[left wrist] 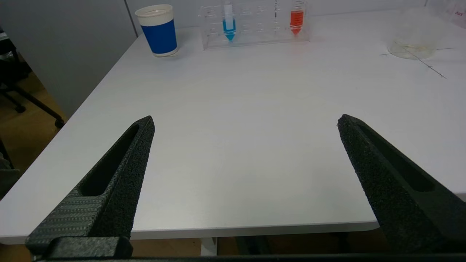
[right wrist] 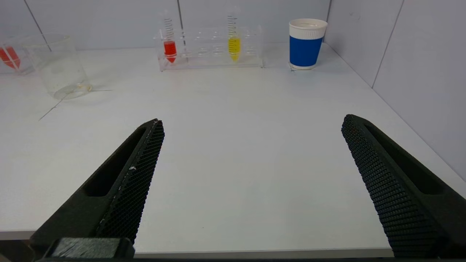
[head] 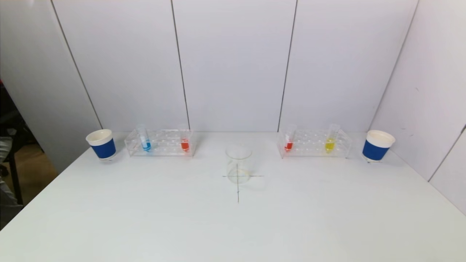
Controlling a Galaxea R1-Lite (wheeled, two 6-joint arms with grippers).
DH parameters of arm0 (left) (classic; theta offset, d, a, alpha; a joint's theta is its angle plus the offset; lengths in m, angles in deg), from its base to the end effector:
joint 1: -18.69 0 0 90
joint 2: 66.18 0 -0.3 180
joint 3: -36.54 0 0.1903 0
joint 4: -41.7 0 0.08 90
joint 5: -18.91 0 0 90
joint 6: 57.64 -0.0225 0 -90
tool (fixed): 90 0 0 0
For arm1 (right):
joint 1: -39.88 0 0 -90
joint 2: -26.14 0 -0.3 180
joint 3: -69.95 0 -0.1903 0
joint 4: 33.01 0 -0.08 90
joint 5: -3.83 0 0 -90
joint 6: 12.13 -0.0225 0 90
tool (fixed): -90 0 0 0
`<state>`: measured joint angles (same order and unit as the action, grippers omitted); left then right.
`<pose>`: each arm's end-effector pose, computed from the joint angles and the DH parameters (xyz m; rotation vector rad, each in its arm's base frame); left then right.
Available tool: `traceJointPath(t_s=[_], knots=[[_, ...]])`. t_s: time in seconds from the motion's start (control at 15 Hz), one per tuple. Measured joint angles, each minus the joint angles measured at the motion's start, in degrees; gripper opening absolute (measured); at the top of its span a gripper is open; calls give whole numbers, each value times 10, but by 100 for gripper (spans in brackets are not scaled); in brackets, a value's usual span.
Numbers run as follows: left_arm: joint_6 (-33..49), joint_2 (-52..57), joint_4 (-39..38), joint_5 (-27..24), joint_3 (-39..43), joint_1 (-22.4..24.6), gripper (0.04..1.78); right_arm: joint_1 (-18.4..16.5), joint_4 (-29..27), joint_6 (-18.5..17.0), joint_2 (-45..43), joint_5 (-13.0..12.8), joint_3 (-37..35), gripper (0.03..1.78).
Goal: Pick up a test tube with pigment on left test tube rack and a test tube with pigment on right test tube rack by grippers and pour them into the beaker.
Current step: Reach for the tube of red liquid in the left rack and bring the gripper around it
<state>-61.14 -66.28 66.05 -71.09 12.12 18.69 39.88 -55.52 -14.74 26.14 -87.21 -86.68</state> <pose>-0.0241 0.0000 0.0788 0.0611 0.0005 0.0000 -0.0228 -0.0004 0.0770 0.0457 -0.0154 -0.0178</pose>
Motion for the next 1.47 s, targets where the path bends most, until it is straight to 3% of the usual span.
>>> traceJointPath(t_s=[0.4, 0.8, 1.47], knots=[[-12, -29, 52, -20, -144, 0, 176, 0, 0, 0, 0, 0, 0, 177], [-20, -204, 41, -55, -279, 0, 176, 0, 0, 0, 0, 0, 0, 177], [-13, -574, -240, -94, -322, -11, 176, 0, 0, 0, 0, 0, 0, 177]])
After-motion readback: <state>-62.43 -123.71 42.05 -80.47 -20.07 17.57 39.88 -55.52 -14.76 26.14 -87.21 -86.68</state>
